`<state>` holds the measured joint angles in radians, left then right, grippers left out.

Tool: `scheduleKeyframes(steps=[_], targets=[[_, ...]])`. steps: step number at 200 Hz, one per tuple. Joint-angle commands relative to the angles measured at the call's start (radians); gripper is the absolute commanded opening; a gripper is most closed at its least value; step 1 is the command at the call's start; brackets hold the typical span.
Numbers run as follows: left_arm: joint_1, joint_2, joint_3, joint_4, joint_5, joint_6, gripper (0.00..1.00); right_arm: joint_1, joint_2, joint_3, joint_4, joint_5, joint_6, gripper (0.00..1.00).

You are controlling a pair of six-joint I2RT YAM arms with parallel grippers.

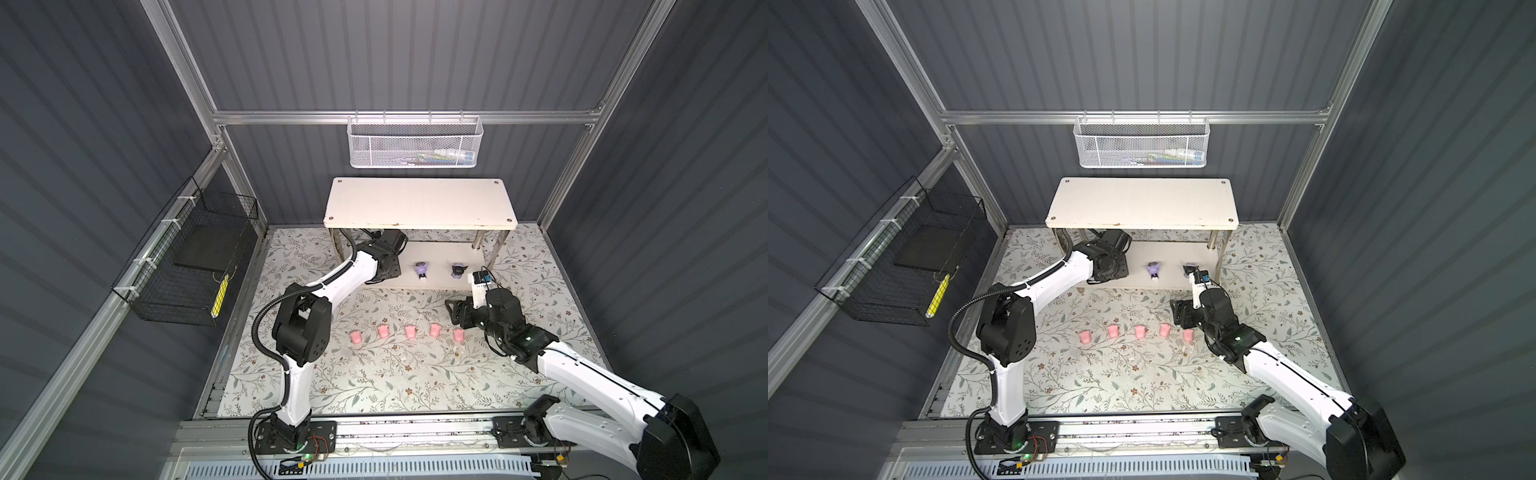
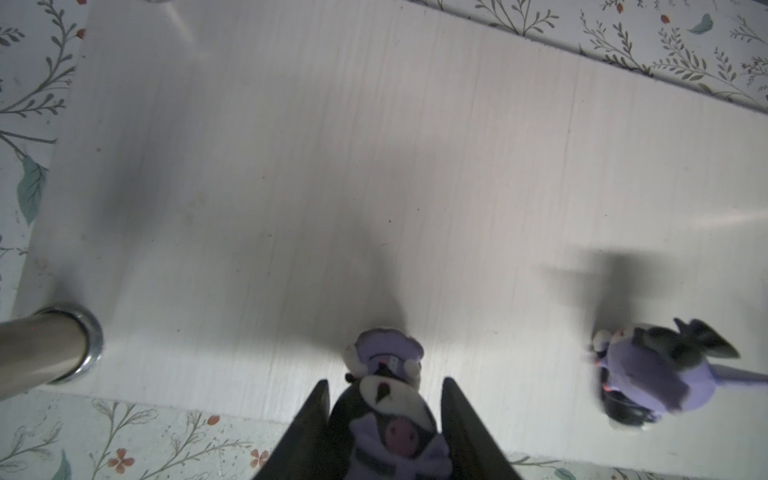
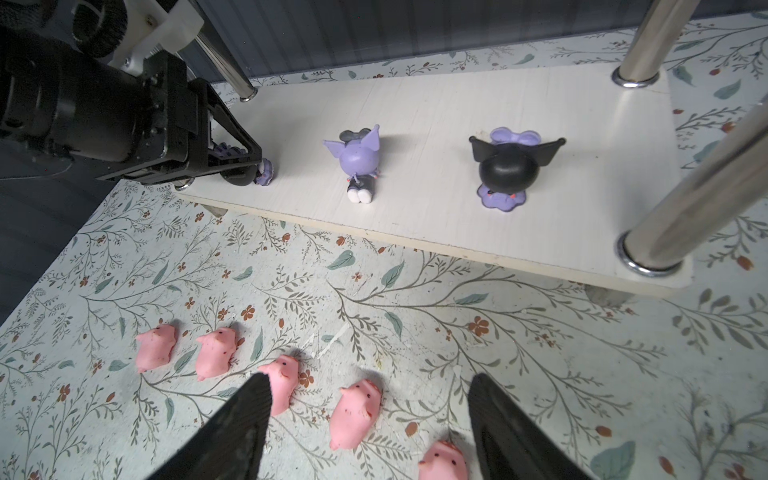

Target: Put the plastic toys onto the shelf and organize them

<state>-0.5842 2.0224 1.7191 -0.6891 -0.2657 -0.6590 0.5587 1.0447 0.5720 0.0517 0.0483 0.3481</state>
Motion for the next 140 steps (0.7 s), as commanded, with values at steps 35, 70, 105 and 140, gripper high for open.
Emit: scheduleKeyframes(steps=[35,70,105,140], targets=[[0.017,0.006,0.067,-0.043,0.025,-0.009,0.43,-0.004,0.019,-0.013,0.018,-0.022,0.011,0.77],[0.018,-0.016,0.041,-0.027,0.022,-0.015,0.43,-0.004,0.027,-0.017,0.027,-0.026,0.015,0.77],[0.017,-0.034,0.046,-0.025,0.028,-0.013,0.43,-0.004,0.028,-0.020,0.028,-0.028,0.017,0.77],[0.018,-0.037,0.050,-0.038,0.041,-0.007,0.43,-0.004,0.033,-0.021,0.034,-0.027,0.020,0.77]])
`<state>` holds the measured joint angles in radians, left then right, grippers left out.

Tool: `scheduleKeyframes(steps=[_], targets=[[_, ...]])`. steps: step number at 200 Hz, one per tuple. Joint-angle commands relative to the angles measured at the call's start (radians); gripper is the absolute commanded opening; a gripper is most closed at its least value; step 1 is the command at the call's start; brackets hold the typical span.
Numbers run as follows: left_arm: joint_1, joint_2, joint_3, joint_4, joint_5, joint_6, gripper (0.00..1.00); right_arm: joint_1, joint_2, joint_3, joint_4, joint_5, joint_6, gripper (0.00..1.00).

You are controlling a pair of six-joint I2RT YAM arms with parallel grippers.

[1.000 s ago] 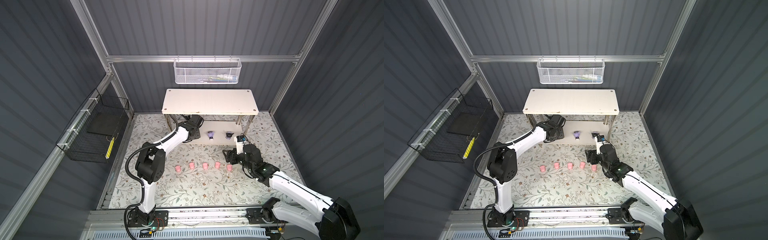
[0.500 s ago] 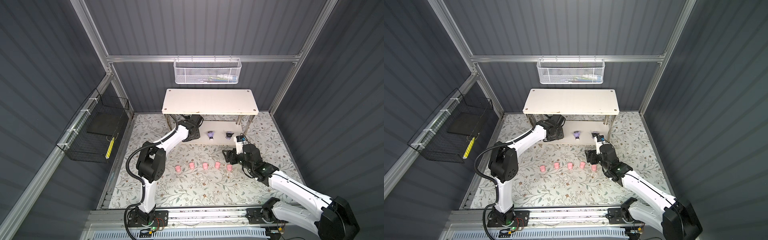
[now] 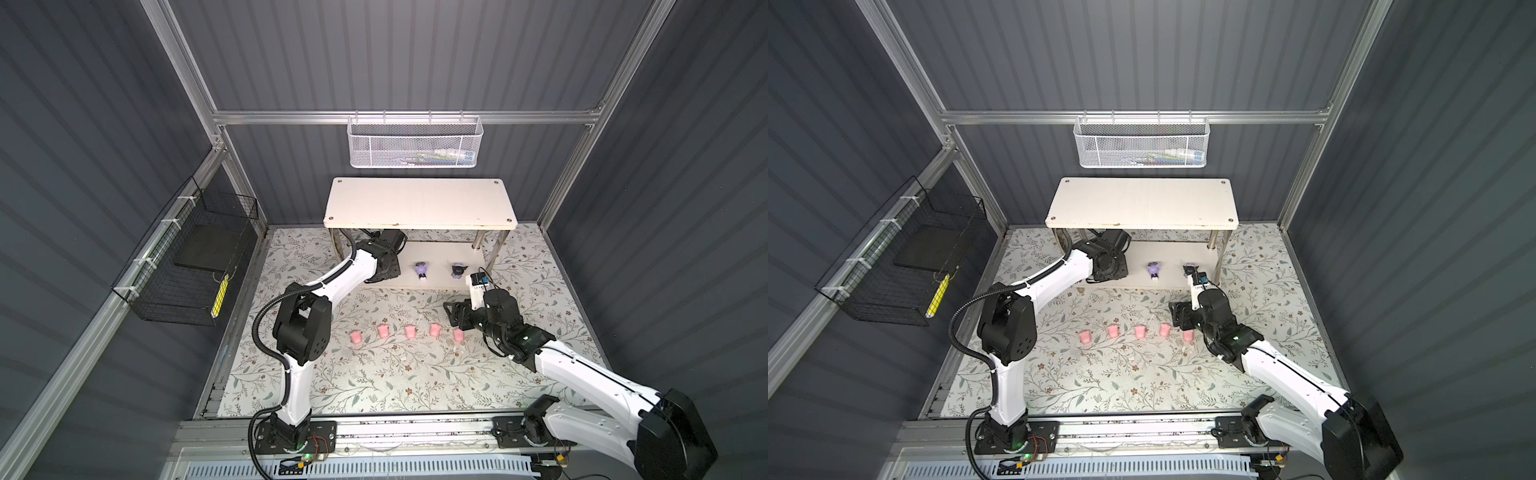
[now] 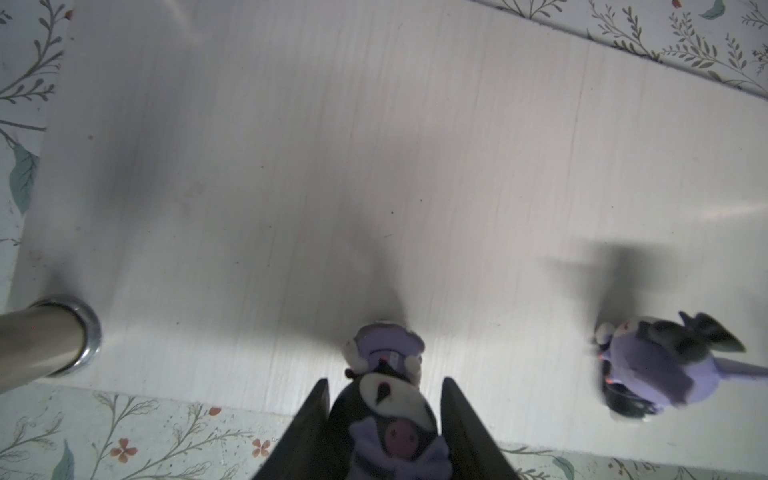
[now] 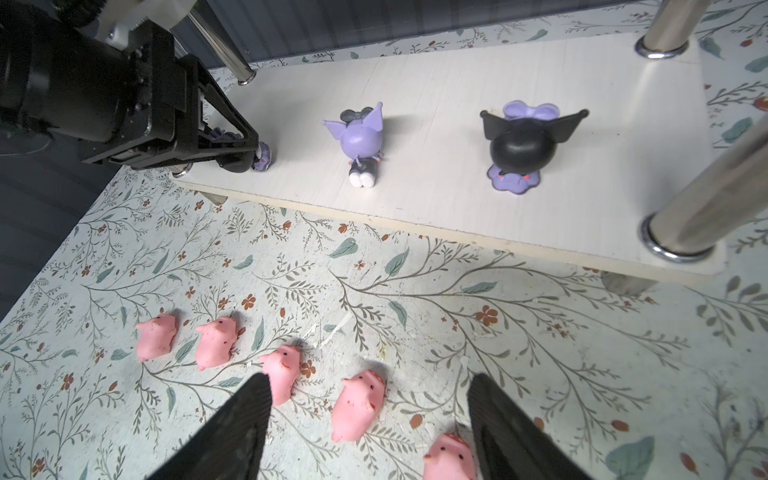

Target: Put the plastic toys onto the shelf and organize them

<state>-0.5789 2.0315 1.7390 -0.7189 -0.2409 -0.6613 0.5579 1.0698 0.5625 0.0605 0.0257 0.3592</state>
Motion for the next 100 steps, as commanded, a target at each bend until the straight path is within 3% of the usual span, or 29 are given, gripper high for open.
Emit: scheduleKeyframes(steps=[1,100], targets=[[0.013,-0.046,0.030,-0.008,0.018,-0.005,0.43,-0.002,0.008,-0.011,0.025,-0.004,0.009,0.77],[0.014,-0.057,0.045,-0.004,0.021,-0.003,0.43,-0.004,0.018,-0.015,0.033,-0.013,0.012,0.77]])
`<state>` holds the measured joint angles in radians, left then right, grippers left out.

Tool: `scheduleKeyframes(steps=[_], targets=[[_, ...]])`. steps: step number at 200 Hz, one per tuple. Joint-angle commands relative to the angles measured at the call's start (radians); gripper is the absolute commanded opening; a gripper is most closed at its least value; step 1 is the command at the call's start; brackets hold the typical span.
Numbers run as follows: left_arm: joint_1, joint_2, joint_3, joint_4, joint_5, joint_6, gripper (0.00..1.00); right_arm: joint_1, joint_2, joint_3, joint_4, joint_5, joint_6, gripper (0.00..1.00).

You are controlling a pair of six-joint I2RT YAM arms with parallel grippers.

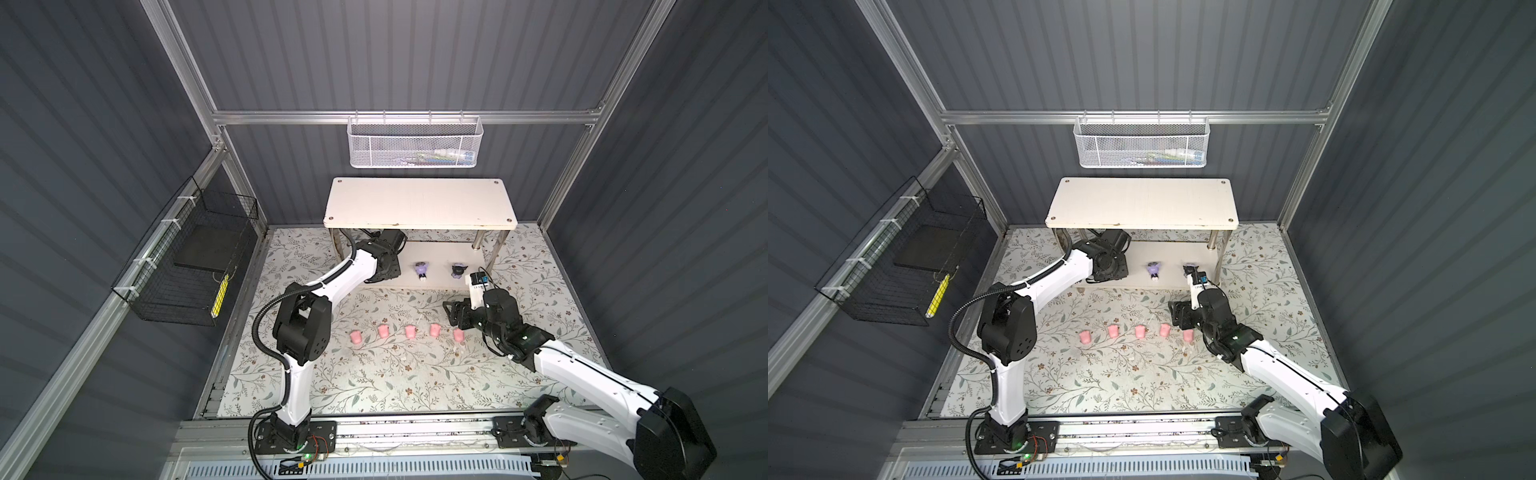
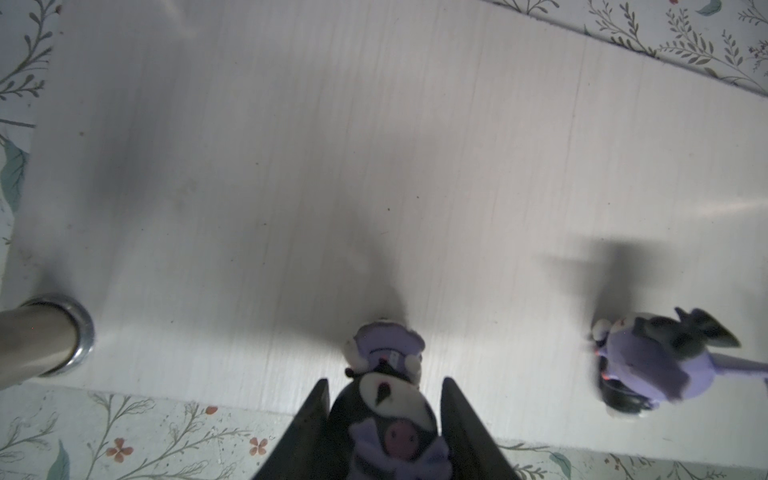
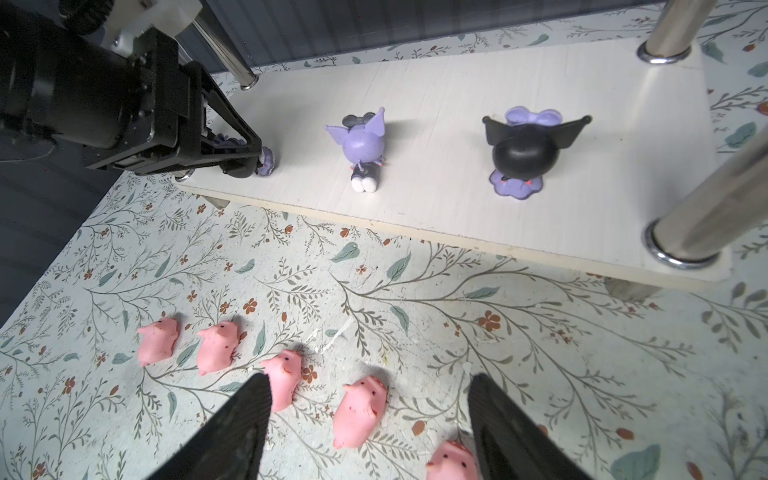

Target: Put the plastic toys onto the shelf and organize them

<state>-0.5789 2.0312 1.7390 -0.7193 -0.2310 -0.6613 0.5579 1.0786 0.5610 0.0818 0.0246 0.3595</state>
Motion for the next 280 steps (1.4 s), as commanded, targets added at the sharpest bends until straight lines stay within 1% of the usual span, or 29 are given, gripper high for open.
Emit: scheduleKeyframes(steps=[1,27,79,140,206,280], targets=[[0.014,-0.058,0.045,-0.004,0.010,-0.003,0.43,-0.003,0.009,-0.013,0.012,-0.012,0.013,0.77],[0.014,-0.071,0.041,0.006,-0.002,-0.004,0.42,-0.004,0.007,-0.013,0.012,-0.012,0.013,0.77],[0.014,-0.095,0.057,0.004,0.022,0.000,0.42,-0.003,0.012,-0.008,0.013,-0.015,0.012,0.77],[0.014,-0.101,0.065,-0.014,0.012,0.005,0.42,-0.003,0.029,0.000,0.019,-0.025,0.016,0.76],[0.023,-0.041,0.104,-0.034,0.034,0.006,0.44,-0.003,0.028,-0.010,0.021,-0.022,0.016,0.76],[0.049,-0.012,0.132,-0.032,0.051,0.002,0.44,-0.004,0.033,-0.016,0.029,-0.026,0.019,0.77]])
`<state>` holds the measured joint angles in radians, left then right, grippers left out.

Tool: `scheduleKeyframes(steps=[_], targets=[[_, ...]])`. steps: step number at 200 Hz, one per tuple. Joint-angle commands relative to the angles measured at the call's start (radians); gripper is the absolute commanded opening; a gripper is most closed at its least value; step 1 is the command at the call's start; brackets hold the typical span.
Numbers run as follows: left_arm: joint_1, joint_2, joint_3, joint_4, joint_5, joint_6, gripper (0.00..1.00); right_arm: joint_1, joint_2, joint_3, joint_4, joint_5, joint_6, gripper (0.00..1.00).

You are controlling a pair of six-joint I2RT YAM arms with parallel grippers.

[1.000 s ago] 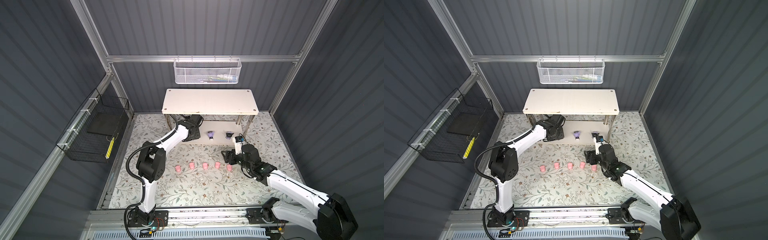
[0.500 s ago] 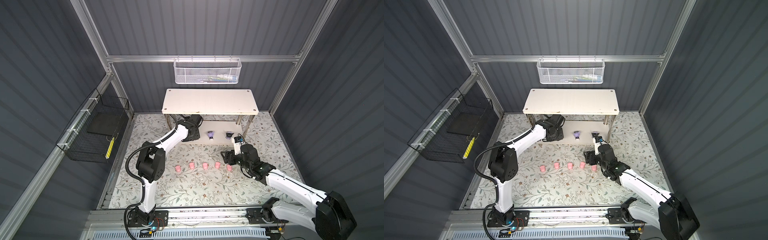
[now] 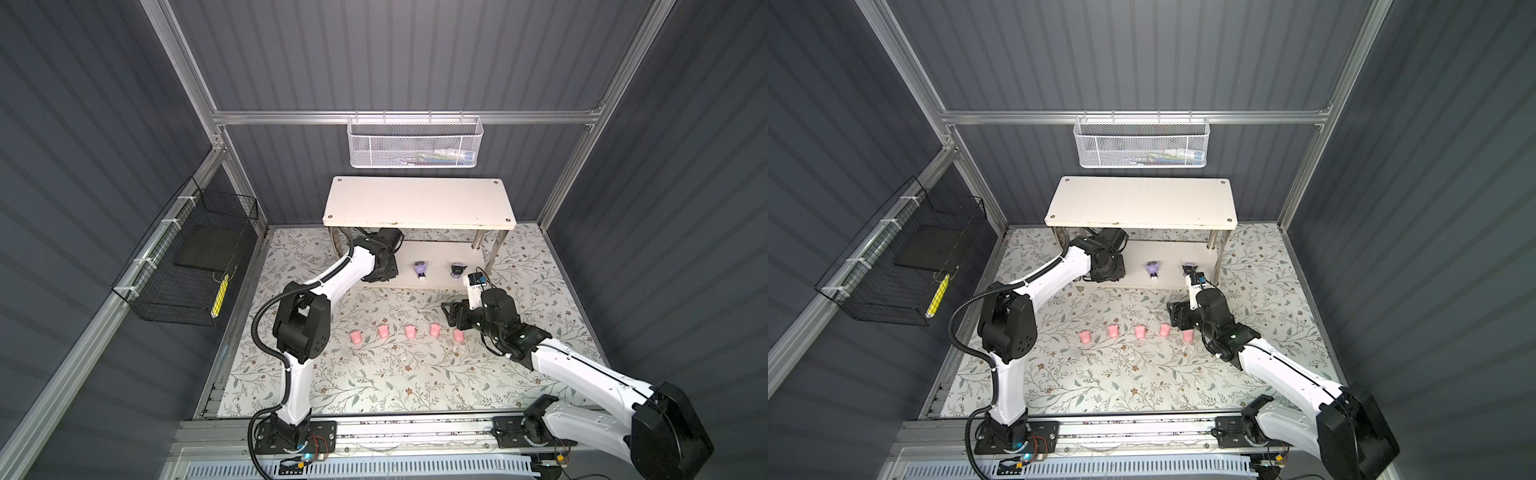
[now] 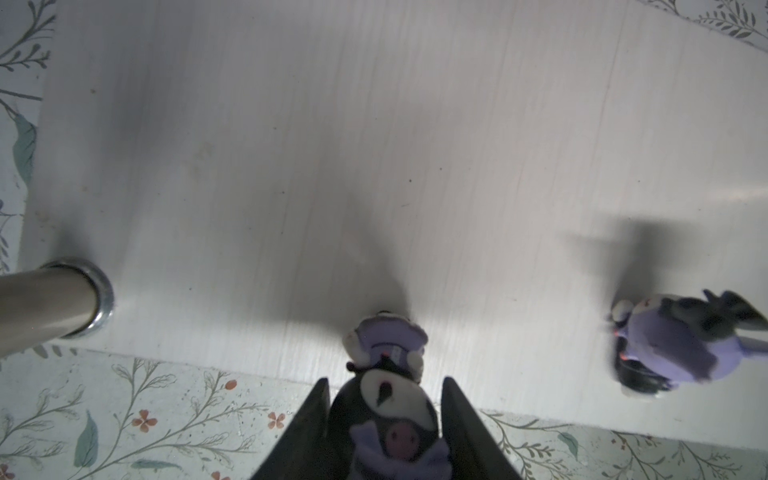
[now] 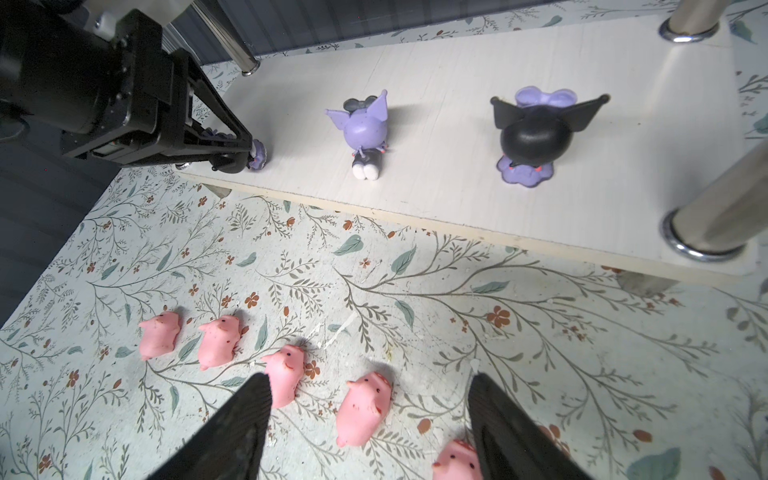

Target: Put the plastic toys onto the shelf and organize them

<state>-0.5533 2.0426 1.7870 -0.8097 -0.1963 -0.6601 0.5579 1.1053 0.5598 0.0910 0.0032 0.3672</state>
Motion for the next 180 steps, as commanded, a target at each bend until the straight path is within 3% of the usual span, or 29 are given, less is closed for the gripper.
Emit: scheduleKeyframes(steps=[1,68,180], targets=[[0.024,-0.024,0.084,0.058,0.017,0.001,0.44,-0.004,0.007,-0.015,0.019,-0.005,0.011,0.77],[0.026,-0.061,0.060,0.091,0.028,-0.009,0.43,-0.003,0.007,-0.014,0.025,-0.006,0.012,0.77],[0.024,-0.202,-0.131,0.188,0.032,-0.054,0.42,-0.003,0.059,-0.005,0.035,-0.023,0.020,0.77]])
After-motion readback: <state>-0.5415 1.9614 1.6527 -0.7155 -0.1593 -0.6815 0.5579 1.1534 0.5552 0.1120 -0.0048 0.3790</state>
